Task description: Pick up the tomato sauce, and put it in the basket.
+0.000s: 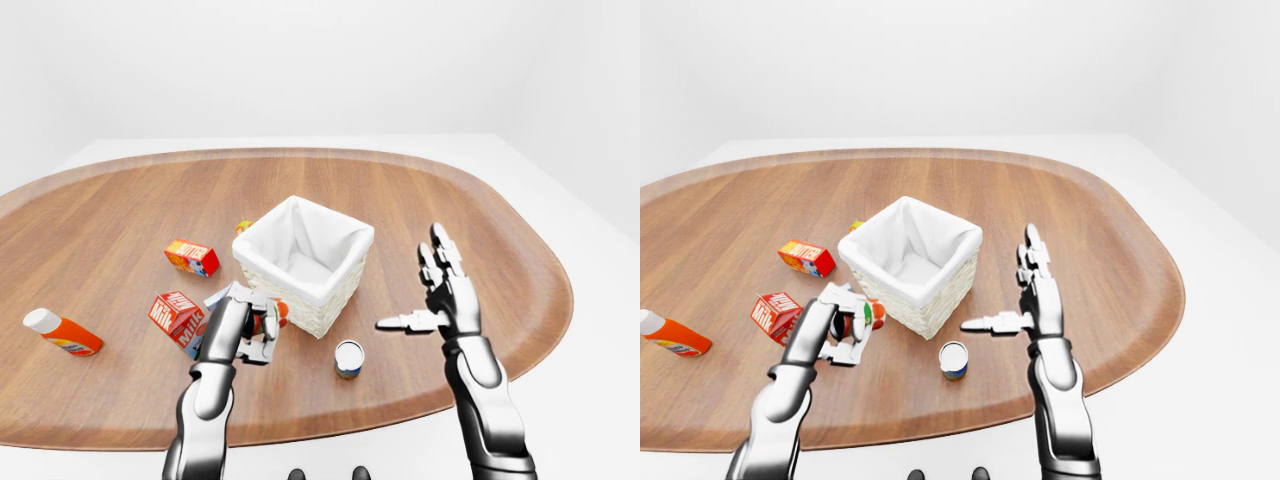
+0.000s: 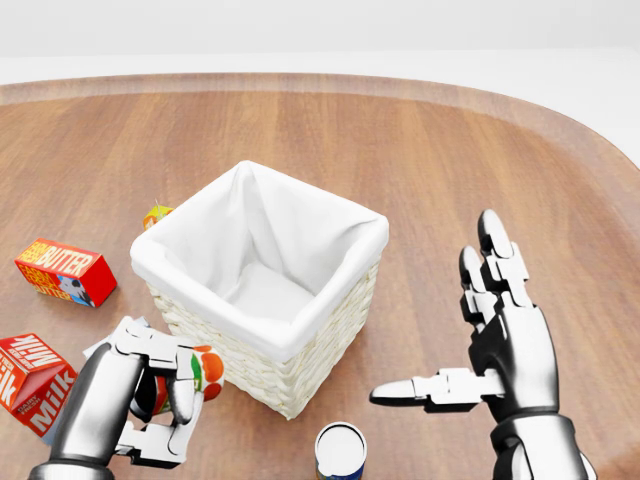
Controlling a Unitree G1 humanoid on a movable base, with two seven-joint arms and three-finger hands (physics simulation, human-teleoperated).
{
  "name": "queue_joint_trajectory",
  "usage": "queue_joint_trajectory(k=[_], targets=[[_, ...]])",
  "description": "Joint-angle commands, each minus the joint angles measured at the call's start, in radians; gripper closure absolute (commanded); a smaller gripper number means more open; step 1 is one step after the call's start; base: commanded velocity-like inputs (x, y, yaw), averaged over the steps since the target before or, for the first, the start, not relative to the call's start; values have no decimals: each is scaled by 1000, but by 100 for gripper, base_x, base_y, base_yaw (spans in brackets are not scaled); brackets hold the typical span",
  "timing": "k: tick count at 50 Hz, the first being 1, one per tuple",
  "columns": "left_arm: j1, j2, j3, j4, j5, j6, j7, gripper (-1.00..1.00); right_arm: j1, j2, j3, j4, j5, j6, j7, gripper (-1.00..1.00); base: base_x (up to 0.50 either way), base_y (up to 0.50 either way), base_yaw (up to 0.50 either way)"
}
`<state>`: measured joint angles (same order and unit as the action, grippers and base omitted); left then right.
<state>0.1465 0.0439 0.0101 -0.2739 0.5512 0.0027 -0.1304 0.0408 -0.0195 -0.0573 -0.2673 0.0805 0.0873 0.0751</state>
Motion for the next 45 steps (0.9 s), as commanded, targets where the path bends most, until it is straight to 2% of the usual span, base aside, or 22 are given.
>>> queue_joint_trajectory(k=[1,8,45], targets=[[-31,-6,-18,-74,-5,79,-17,100,-7,-3,-8,1,5,0,0,-100,0,0,0],[-47,-8,-29,-104,-5,85,-24,100,-10,-3,-11,4,7,0,-2,-100,0,0,0],[-171,-2,-13,-215,-15,85,-70,100,-11,-4,-12,16,8,0,-2,-100,0,0,0]])
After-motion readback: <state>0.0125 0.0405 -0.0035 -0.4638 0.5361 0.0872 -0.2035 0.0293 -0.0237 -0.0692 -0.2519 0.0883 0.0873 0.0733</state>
